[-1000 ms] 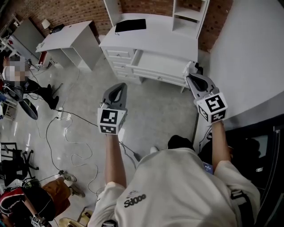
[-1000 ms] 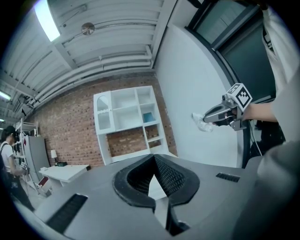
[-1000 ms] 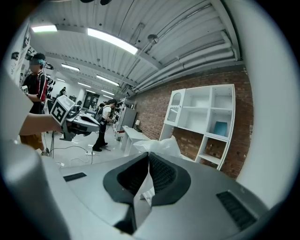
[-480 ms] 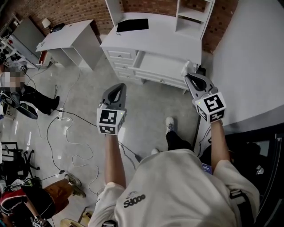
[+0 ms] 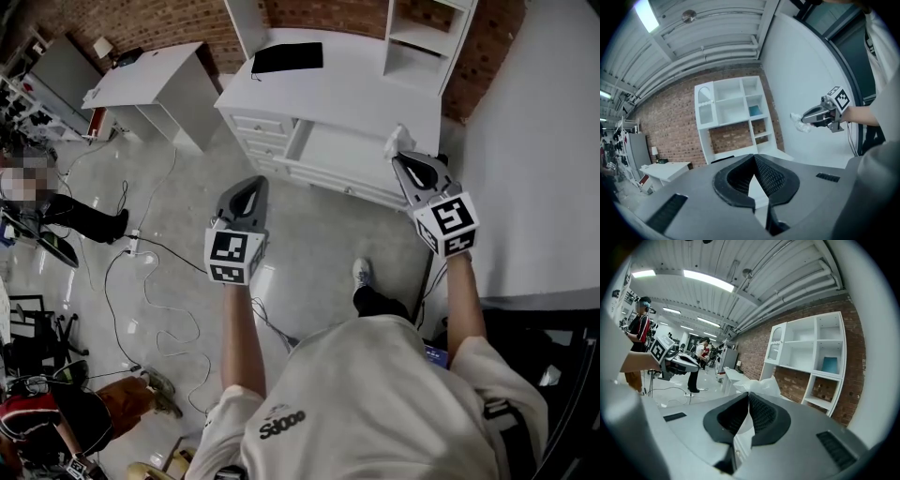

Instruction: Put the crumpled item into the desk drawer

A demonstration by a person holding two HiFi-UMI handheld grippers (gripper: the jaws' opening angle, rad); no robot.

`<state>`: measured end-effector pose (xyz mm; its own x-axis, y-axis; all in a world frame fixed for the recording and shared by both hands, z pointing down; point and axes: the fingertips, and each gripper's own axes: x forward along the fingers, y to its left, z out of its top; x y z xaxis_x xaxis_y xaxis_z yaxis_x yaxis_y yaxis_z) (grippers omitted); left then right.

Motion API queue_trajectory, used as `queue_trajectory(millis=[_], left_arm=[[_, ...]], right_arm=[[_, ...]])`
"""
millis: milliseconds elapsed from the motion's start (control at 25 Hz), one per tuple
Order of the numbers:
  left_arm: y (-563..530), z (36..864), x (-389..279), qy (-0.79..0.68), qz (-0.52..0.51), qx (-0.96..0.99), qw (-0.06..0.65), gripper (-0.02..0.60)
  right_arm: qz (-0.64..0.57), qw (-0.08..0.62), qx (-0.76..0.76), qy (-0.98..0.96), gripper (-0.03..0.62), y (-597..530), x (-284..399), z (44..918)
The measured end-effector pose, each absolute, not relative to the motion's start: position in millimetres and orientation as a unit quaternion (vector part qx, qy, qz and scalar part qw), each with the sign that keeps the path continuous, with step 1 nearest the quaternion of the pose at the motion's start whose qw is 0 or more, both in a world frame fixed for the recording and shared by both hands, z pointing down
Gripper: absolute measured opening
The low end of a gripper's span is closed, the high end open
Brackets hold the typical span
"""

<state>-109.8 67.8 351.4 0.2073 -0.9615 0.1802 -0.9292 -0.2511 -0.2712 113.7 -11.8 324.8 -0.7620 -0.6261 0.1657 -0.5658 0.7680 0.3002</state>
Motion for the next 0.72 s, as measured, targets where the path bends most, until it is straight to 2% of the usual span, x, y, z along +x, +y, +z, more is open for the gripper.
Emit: queue_trajectory(millis=[720], left_arm=[[-112.5, 349.0, -129.2, 0.653, -0.168, -0.738, 0.017, 0.017]], right_arm=[[-0.113, 0.129, 0.253, -0.952, 0.011, -219.5, 73.4, 326.7]])
